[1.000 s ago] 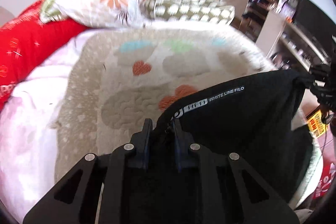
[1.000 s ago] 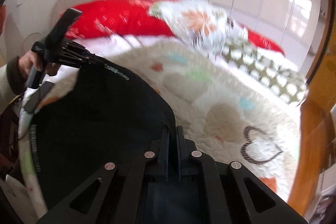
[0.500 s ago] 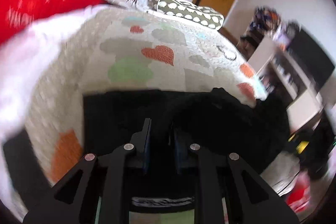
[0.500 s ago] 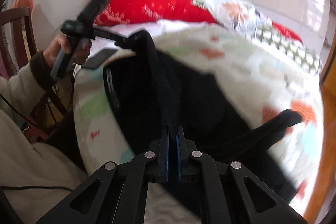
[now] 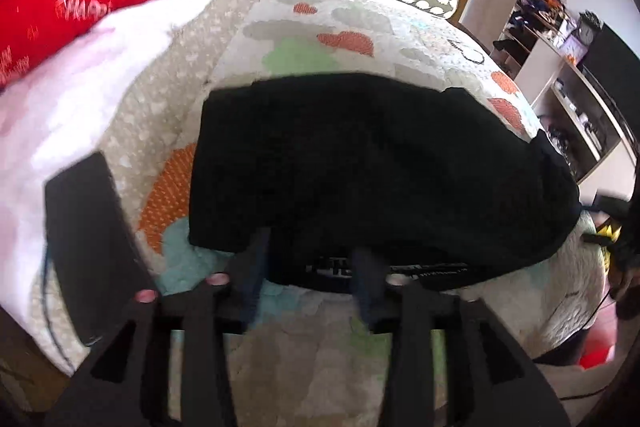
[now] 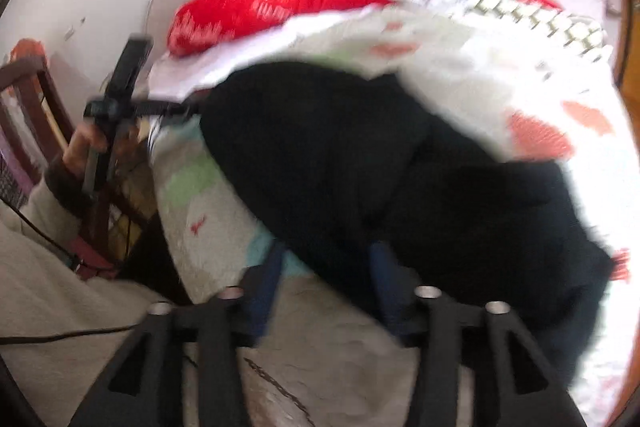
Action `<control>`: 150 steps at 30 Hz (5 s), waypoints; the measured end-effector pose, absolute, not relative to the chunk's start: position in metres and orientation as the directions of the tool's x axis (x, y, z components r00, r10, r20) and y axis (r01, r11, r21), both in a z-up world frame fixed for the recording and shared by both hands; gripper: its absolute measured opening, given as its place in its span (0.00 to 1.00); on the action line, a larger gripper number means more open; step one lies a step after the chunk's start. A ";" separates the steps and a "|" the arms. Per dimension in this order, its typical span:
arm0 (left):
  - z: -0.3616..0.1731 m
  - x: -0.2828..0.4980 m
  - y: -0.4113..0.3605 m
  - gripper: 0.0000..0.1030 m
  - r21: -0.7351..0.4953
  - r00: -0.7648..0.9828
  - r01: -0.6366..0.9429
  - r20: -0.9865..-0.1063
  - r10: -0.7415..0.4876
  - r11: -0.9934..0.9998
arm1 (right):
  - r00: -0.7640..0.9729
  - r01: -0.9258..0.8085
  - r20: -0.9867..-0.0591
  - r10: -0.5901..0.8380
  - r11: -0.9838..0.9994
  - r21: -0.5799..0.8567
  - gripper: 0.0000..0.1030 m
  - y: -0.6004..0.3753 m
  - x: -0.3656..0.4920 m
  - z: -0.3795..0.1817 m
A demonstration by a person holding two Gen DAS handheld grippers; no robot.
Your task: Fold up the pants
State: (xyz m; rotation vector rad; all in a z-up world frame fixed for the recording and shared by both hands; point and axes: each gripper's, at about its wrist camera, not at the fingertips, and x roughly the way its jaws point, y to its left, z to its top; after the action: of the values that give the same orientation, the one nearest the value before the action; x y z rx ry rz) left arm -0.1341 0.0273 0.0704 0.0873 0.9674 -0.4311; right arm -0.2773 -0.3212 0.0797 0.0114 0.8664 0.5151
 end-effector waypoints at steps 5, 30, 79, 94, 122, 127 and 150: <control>0.103 -0.141 0.036 0.73 -0.066 0.581 0.380 -0.759 -0.294 0.923 | 0.667 -0.191 -0.705 0.242 0.970 0.152 0.69 -0.382 -0.267 0.104; 0.062 -0.103 -0.006 0.76 -0.233 0.506 0.317 -0.779 -0.371 0.920 | 0.614 0.252 -0.789 0.031 0.939 0.233 0.17 -0.475 -0.256 0.044; 0.052 -0.054 0.020 0.78 -0.073 0.603 0.121 -0.787 -0.131 0.990 | 0.539 -0.320 -0.744 0.394 0.913 0.252 0.28 -0.225 -0.098 0.045; 0.079 -0.089 0.016 0.78 -0.094 0.651 0.116 -0.745 -0.147 0.989 | 0.581 -0.248 -0.738 0.343 0.938 0.240 0.49 -0.250 -0.135 0.065; 0.048 -0.115 -0.039 0.81 -0.124 0.585 0.213 -0.778 -0.228 0.969 | 0.571 -0.204 -0.777 0.265 0.963 0.179 0.60 -0.271 -0.217 0.035; 0.058 -0.125 -0.051 0.81 -0.135 0.588 0.252 -0.765 -0.262 0.958 | 0.595 -0.165 -0.761 0.261 0.965 0.202 0.60 -0.299 -0.246 0.034; 0.050 -0.140 -0.221 0.81 -0.067 0.461 0.571 -0.799 -0.387 0.818 | 0.643 0.235 -0.762 -0.076 0.967 0.102 0.21 -0.444 -0.284 0.055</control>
State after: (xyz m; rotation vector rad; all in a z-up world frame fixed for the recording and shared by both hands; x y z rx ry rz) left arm -0.1402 -0.2206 0.0499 0.2227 0.9187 -0.5948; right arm -0.2843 -0.4439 0.0548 0.1988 0.8550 -0.1786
